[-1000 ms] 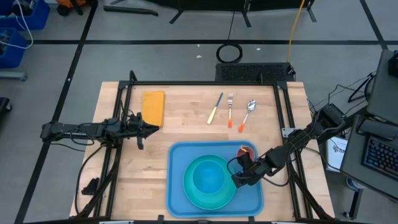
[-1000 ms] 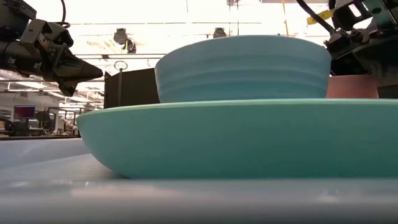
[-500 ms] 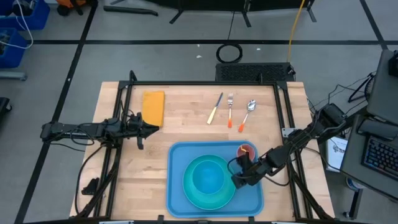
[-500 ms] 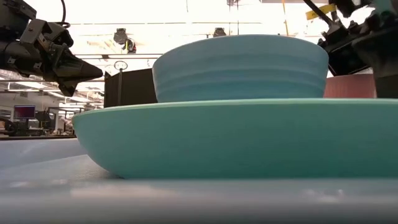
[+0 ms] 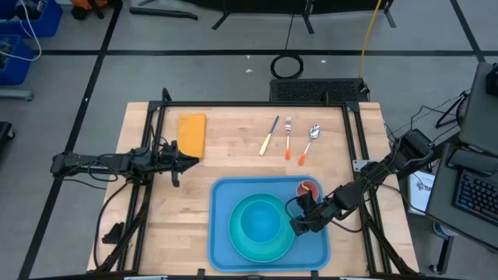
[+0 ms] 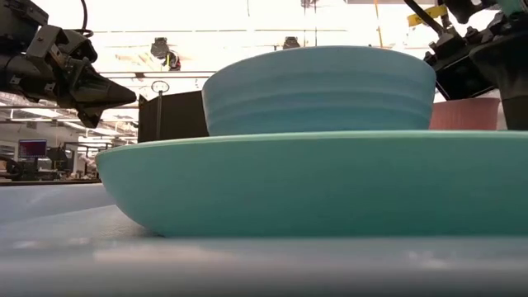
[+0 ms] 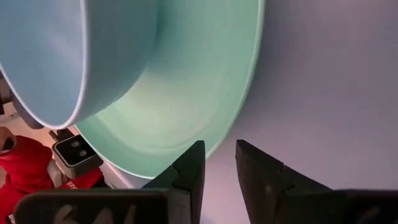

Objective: Set up tray
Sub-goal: Adjust the green plate on the tray

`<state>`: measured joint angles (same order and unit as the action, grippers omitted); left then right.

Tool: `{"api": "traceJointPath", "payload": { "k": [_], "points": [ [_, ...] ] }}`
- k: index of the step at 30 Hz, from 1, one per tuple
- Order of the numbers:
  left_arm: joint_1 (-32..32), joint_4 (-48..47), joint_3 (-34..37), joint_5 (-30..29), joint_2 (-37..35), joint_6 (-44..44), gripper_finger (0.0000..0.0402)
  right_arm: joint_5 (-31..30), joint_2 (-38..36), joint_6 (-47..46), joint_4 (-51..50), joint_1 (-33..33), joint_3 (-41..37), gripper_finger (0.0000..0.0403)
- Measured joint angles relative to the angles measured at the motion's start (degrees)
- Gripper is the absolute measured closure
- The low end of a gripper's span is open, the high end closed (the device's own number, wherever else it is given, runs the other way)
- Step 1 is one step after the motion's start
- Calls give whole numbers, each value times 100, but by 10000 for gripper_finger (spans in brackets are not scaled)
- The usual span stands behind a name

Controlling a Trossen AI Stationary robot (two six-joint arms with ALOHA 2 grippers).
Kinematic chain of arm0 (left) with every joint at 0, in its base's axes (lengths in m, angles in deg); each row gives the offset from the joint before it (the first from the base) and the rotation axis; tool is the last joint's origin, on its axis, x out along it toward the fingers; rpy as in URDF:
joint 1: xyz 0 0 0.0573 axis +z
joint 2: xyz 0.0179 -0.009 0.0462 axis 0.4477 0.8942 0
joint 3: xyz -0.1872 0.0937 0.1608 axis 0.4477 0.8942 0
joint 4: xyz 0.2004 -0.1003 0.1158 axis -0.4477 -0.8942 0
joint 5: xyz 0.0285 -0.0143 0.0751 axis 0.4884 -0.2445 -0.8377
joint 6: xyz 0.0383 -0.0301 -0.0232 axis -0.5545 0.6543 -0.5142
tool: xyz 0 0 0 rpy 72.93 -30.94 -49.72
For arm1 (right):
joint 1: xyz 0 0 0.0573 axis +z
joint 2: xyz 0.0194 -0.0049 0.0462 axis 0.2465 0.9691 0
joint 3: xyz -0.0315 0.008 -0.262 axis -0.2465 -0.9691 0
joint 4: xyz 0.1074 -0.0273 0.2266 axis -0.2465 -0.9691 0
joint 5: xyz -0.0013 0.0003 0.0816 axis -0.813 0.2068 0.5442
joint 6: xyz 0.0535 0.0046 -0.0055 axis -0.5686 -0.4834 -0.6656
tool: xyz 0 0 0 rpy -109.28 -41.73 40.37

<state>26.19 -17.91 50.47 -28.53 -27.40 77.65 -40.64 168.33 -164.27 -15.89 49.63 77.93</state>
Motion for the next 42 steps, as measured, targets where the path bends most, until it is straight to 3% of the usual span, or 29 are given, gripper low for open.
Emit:
{"api": "traceJointPath", "payload": {
  "k": [12,18,27,31,33,42],
  "points": [
    [0,-2,0,16,-2,-4,364,-611,-665,290,-427,0,-2,349],
    [0,-7,0,33,-2,-9,364,-568,-706,523,-352,149,-2,349],
    [0,-7,0,35,0,-22,364,-723,-567,3093,96,495,-2,398],
    [-3,-7,0,39,-1,-22,364,-1030,-305,4886,953,665,7,402],
    [-3,-9,0,38,-1,-22,364,-1343,-162,5203,1215,723,6,402],
    [-2,-9,0,46,-2,-13,364,-1548,343,5776,1330,756,0,403]
  ]
}}
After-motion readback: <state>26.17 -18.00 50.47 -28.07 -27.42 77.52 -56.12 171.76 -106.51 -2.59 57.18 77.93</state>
